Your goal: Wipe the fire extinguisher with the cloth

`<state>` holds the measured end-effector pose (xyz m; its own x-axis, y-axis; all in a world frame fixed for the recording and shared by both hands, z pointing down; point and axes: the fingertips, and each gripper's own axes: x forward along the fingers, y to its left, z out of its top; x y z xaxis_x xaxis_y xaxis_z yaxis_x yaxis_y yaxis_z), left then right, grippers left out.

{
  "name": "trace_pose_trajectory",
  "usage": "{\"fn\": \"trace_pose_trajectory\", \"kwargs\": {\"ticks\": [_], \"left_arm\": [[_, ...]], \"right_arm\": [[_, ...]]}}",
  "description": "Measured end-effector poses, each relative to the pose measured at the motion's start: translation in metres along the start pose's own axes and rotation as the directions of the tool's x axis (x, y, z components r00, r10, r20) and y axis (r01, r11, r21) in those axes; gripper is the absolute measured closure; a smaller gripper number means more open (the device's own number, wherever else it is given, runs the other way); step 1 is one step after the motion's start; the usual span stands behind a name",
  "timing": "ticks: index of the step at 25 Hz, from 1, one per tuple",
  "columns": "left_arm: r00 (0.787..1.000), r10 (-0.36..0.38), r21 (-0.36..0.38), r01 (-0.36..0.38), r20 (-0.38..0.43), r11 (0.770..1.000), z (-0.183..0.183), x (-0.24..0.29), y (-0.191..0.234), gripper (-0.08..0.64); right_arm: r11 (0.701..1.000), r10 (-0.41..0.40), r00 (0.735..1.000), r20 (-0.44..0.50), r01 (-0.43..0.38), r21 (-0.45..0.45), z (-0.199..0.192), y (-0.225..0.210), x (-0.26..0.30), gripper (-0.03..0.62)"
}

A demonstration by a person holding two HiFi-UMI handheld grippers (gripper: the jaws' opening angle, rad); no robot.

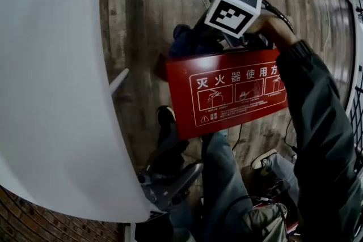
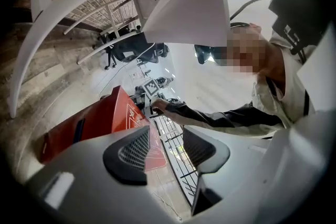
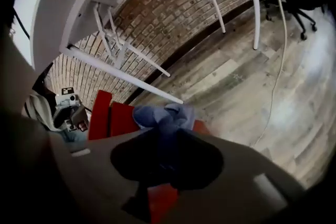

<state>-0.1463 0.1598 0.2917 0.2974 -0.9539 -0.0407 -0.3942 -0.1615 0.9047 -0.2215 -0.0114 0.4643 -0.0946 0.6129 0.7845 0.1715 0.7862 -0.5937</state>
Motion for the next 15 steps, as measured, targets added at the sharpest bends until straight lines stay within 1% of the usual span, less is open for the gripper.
{"fn": "trace_pose_trajectory", "kwargs": {"ticks": [3, 5, 8, 10, 12, 13, 15], "left_arm": [[1.0, 0.006, -0.009, -0.006, 0.003, 1.0, -0.002, -0.003, 0.003, 0.379], [1.0, 0.01, -0.015, -0.01, 0.004, 1.0, -0.005, -0.004, 0.005, 0.379], [1.0, 0.016, -0.016, -0.016, 0.003, 1.0, -0.008, -0.005, 0.007, 0.379], [1.0, 0.02, -0.004, -0.02, -0.001, 1.0, -0.011, -0.003, 0.007, 0.379], [1.0, 0.021, 0.023, -0.02, -0.012, 1.0, -0.017, 0.001, 0.005, 0.379], [1.0, 0.009, 0.032, -0.008, -0.024, 0.999, -0.021, 0.004, 0.001, 0.379], [0.997, -0.047, 0.035, 0.049, -0.067, 0.998, -0.034, 0.014, -0.013, 0.38]], "right_arm": [[1.0, -0.027, 0.995, -0.092, 0.028, 0.01, -0.018, -0.021, 0.018, 0.479], [0.998, -0.043, 0.988, -0.15, 0.049, 0.037, -0.044, -0.037, 0.018, 0.479], [0.994, -0.086, 0.969, -0.234, 0.098, 0.04, -0.086, -0.056, -0.003, 0.479], [0.992, -0.105, 0.96, -0.26, 0.12, 0.044, -0.112, -0.064, -0.021, 0.479], [0.989, -0.125, 0.955, -0.268, 0.143, 0.048, -0.136, -0.07, -0.041, 0.479], [0.986, -0.139, 0.953, -0.269, 0.157, 0.048, -0.149, -0.074, -0.052, 0.479], [0.979, -0.172, 0.951, -0.257, 0.194, 0.061, -0.176, -0.083, -0.075, 0.479]]}}
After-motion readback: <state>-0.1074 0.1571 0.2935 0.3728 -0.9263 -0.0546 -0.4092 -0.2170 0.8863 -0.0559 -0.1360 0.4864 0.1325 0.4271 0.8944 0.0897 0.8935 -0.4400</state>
